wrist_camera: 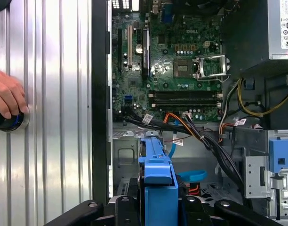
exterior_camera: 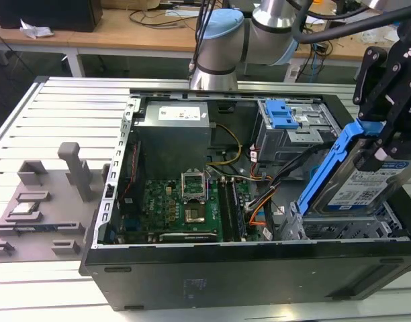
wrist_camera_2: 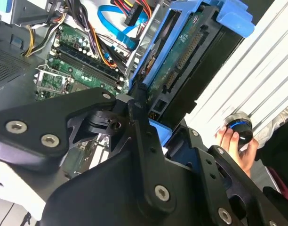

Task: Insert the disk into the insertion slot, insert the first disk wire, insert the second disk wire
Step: 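Insert the disk into the insertion slot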

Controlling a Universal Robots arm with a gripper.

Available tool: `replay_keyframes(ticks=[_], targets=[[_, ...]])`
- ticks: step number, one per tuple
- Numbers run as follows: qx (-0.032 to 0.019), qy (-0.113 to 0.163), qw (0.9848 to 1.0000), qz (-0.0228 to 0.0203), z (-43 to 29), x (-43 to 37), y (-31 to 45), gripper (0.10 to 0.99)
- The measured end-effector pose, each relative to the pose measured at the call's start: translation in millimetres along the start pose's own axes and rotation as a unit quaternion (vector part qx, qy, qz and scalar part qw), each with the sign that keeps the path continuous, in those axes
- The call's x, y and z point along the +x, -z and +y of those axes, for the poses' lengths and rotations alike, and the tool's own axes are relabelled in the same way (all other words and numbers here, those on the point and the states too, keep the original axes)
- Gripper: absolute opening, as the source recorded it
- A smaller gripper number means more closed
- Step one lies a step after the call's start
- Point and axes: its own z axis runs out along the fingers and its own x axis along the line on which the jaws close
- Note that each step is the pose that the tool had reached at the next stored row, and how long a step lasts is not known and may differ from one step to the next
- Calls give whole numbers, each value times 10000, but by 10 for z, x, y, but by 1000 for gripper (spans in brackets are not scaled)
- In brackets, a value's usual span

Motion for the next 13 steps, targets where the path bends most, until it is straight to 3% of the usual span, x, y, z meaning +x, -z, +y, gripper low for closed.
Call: replay_keyframes(ticks=[2, 5, 13], targets=[[0, 0, 10000, -1, -3, 1, -27, 369], [0, 0, 10000, -1, -7, 2, -143, 369], [-1, 1, 10000, 0, -15, 4, -312, 369]])
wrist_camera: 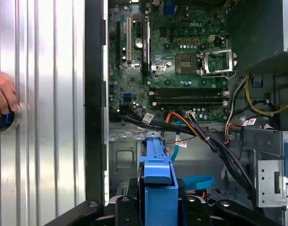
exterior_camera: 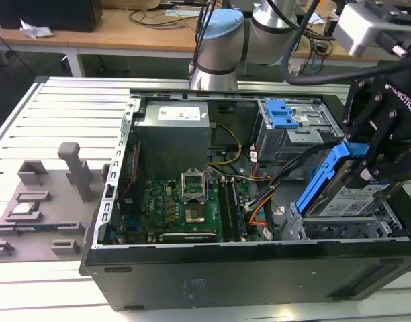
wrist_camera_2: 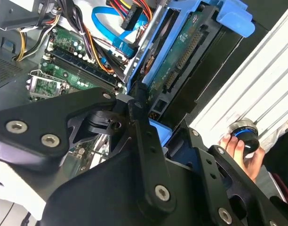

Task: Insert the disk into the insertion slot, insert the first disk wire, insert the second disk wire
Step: 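Insert the disk into the insertion slot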

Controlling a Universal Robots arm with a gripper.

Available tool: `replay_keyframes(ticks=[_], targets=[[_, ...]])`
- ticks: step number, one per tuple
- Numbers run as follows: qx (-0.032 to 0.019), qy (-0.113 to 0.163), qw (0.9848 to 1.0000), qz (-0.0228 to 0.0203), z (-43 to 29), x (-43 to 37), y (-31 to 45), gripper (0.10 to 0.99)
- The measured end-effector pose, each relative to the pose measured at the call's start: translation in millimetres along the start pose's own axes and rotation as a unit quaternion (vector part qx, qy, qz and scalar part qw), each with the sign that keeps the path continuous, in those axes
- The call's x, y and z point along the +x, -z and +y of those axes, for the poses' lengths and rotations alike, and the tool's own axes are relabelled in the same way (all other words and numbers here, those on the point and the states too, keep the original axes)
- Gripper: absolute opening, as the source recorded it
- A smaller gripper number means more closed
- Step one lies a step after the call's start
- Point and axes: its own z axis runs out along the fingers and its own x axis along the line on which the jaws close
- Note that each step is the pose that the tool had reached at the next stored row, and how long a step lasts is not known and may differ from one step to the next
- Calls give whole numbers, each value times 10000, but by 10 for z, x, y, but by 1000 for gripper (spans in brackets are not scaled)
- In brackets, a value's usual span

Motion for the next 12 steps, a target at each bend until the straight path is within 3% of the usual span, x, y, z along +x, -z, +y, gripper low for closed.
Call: replay_keyframes(ticks=[6, 12], targets=[[0, 0, 10000, 0, -5, 1, -121, 369], [0, 0, 10000, 0, -5, 2, -123, 369]])
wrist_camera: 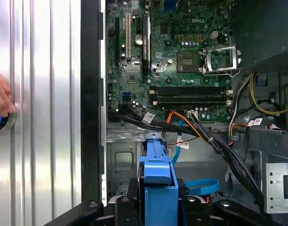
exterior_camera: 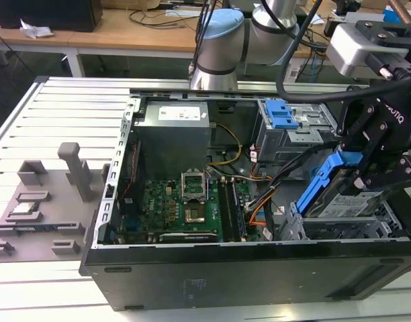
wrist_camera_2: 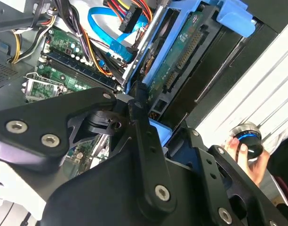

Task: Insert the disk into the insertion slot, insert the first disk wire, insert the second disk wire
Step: 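Insert the disk into the insertion slot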

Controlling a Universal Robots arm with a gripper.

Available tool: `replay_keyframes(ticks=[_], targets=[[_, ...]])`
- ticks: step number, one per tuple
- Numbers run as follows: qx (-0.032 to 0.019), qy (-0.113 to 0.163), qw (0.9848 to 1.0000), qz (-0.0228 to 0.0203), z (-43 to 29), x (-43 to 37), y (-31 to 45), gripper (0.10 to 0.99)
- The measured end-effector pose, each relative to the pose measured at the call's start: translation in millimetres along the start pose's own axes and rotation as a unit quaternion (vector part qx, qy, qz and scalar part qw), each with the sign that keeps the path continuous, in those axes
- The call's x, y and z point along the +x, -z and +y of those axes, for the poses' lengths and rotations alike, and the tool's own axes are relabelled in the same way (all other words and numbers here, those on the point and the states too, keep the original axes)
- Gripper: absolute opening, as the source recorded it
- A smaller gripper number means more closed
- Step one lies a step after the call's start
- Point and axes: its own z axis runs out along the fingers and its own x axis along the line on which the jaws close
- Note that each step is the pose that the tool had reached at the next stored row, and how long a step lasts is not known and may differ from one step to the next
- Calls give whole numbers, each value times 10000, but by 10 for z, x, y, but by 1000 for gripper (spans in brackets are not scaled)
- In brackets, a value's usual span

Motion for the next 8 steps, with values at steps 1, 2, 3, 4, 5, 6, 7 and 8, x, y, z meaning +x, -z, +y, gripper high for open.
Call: replay_keyframes(ticks=[1, 2, 3, 4, 5, 6, 7, 8], targets=[[0, 0, 10000, 4, 0, 1, 1, 369], [0, 0, 10000, 2, 0, 0, 0, 380], [0, 0, 10000, 1, 0, 0, 0, 380], [0, 0, 10000, -1, 0, 0, -2, 443], [0, 0, 10000, -1, 0, 0, -2, 443], [0, 0, 10000, 0, 0, 0, -1, 427], [0, 0, 10000, 0, 0, 0, -2, 361], [0, 0, 10000, 0, 0, 0, -2, 298]])
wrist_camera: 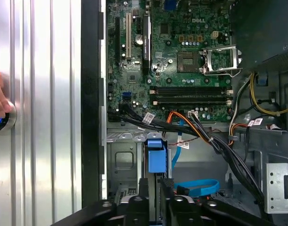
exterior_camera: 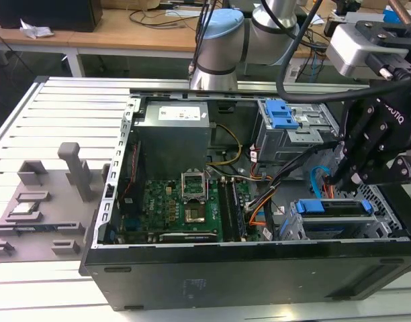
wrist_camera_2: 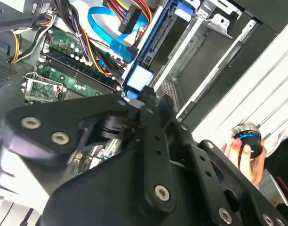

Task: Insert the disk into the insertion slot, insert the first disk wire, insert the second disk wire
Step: 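Insert the disk into the insertion slot, then insert the first disk wire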

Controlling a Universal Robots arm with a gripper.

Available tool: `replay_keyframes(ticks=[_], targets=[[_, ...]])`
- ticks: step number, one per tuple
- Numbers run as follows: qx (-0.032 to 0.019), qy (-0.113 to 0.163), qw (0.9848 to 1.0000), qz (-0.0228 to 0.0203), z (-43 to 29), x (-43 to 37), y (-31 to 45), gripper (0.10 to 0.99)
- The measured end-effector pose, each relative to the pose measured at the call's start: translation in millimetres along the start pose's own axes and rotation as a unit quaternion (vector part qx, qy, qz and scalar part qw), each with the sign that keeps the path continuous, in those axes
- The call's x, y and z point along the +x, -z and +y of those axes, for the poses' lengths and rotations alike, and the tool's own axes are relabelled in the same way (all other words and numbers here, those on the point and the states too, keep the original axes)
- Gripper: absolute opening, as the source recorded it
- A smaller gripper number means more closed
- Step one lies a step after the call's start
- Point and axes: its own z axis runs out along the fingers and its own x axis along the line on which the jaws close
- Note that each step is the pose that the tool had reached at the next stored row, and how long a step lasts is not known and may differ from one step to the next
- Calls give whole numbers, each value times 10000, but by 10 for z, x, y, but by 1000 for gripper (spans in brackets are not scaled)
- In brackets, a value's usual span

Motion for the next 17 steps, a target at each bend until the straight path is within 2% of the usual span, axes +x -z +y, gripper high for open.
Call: replay_keyframes(ticks=[2, 3, 4, 5, 17], targets=[[0, 0, 10000, 0, 0, 0, 0, 180], [0, 0, 10000, 0, 0, 0, 0, 180], [0, 0, 10000, 0, 0, 0, -1, 118], [0, 0, 10000, 0, 0, 0, -1, 106], [0, 0, 10000, 0, -3, 0, -5, 106]])
